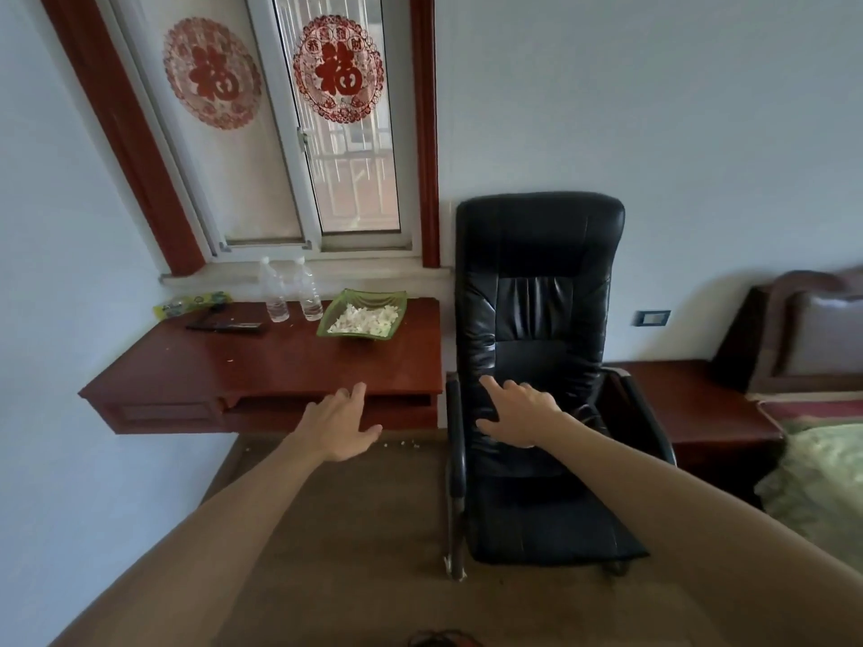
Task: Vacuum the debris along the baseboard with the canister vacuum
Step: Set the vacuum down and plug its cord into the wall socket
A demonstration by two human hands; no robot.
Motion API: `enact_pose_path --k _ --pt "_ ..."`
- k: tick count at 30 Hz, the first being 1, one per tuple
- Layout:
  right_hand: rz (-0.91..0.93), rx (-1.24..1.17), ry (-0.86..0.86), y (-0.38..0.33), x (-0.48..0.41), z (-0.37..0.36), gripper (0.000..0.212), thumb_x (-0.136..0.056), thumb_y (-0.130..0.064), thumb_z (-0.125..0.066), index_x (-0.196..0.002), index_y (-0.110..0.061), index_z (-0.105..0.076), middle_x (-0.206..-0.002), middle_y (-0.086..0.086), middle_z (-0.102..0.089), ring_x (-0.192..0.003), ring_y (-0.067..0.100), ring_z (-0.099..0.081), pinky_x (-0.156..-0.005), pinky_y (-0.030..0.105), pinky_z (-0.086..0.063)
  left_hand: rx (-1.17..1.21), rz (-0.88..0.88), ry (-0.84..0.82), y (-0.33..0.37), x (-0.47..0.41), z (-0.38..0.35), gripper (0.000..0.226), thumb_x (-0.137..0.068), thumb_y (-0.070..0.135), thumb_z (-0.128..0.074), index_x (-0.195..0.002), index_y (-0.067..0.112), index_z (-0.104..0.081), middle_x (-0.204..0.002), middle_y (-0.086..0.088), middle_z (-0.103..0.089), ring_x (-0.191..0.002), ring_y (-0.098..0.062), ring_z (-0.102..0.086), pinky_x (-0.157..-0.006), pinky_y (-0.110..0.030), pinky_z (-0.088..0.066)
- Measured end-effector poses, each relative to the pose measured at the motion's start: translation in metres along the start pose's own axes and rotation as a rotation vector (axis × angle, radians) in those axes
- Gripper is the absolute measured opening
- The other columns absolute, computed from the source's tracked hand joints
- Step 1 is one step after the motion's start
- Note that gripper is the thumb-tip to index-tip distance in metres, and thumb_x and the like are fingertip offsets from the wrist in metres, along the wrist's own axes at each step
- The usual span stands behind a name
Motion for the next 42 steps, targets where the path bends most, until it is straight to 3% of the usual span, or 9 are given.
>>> enact_pose_path --k 11,18,24,30,42 --pt "-0.083 -0.094 -0.121 0.063 0.010 -0.086 0.078 -0.094 -0.057 -0.049 -0.154 -0.023 -0.012 -0.137 0.012 -0.049 -0.122 0.035 -0.050 -0.090 0.047 -0.048 -0.019 -0.072 -0.124 0.047 -0.018 -0.067 0.069 -0.092 0.056 -0.051 -0.141 0.012 -0.031 -0.129 -0.012 -0.055 -0.112 -0.029 -0.058 -0.089 -0.044 -0.051" --pt "-0.207 -0.171 -0.270 0.070 0.023 -0.196 0.076 -0.093 -0.055 -0.052 -0.152 -0.023 -0.017 -0.134 0.010 -0.051 -0.123 0.033 -0.051 -0.091 0.047 -0.047 0.016 -0.119 -0.319 0.054 -0.031 -0.171 0.079 -0.093 0.056 -0.050 -0.152 0.012 -0.019 -0.143 -0.014 -0.046 -0.123 -0.029 -0.054 -0.099 -0.047 -0.048" --pt "-0.372 -0.281 -0.481 0.055 0.040 -0.309 0.068 -0.090 -0.049 -0.054 -0.146 -0.025 -0.024 -0.135 0.008 -0.053 -0.124 0.032 -0.051 -0.094 0.045 -0.045 0.028 -0.162 -0.520 0.049 -0.023 -0.275 0.074 -0.095 0.053 -0.050 -0.150 0.013 -0.022 -0.143 -0.016 -0.044 -0.126 -0.033 -0.050 -0.100 -0.047 -0.046" --pt "-0.485 -0.354 -0.580 0.030 0.057 -0.404 0.072 -0.091 -0.053 -0.053 -0.149 -0.025 -0.020 -0.135 0.008 -0.051 -0.125 0.032 -0.050 -0.093 0.043 -0.045 0.179 -0.120 -0.759 0.031 -0.012 -0.382 0.079 -0.098 0.043 -0.052 -0.155 0.010 -0.008 -0.155 -0.020 -0.025 -0.142 -0.034 -0.032 -0.109 -0.044 -0.034" --pt "-0.563 -0.534 -0.750 -0.035 0.085 -0.585 0.067 -0.090 -0.049 -0.053 -0.145 -0.027 -0.023 -0.132 0.010 -0.051 -0.120 0.035 -0.053 -0.090 0.043 -0.047 0.156 -0.230 -0.948 0.014 0.007 -0.559 0.072 -0.096 0.045 -0.052 -0.150 0.011 -0.019 -0.147 -0.018 -0.035 -0.134 -0.035 -0.039 -0.104 -0.049 -0.041"
Point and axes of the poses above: each hand's wrist, its own x-axis away from the middle knuckle, its own z-axis out of the back of the hand, y = z × x, the point moved 4 cm from there along -x, towards the middle knuckle
